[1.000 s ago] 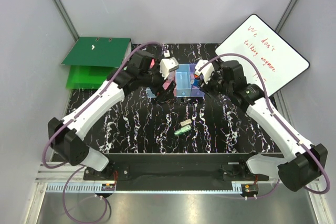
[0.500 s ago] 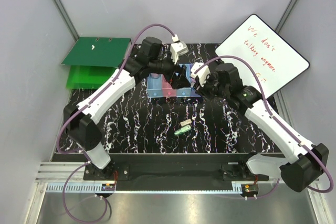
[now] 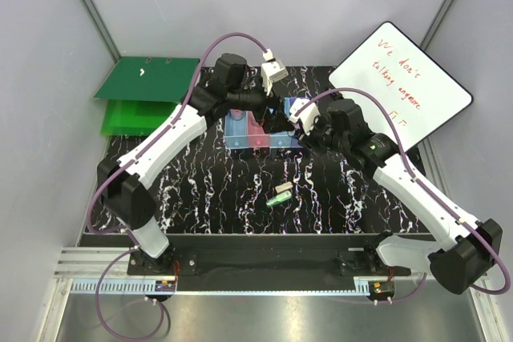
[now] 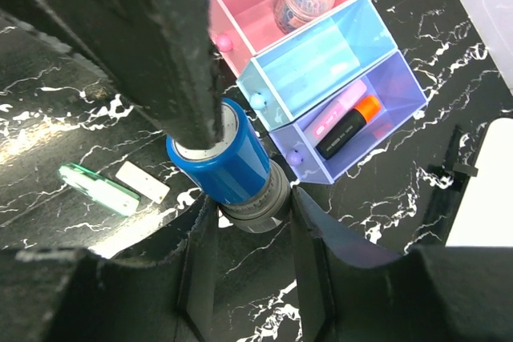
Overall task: Sort the stationery into containers
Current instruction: Place the stationery in the storage box.
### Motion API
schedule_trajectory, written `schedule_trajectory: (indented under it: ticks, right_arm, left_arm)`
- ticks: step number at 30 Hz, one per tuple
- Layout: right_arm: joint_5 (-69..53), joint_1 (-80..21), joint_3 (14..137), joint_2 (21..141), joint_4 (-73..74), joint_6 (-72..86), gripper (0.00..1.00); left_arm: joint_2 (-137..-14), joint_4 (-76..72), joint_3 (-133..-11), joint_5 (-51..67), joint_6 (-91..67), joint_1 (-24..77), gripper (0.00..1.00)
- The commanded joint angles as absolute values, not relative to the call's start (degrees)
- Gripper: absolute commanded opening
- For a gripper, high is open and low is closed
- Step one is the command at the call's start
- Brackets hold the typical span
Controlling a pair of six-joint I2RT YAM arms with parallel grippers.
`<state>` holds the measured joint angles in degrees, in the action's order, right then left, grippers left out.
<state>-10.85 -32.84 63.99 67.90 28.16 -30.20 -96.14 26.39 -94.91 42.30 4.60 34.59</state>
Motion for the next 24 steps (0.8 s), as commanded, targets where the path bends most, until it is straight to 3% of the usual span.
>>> schedule_trajectory:
  ticks: [1,18,24]
  right_arm:
    - [-8.5,-33.3,65.6,67.2,25.3,-31.2,0.05]
    - [-8.4,-33.4,67.8,68.5,23.8,-31.3,0.05]
    - [-8.4,-33.4,68.6,68.4,23.7,-31.5,0.05]
  left_arm:
    - [-95.3,23.6,-95.5,45.3,4.1,34.8,0.92]
    - [-96.2,23.7,-94.2,44.3,5.1,36.9,0.91]
    - [-97.6,23.3,-95.0,44.4,5.1,37.1,0.82]
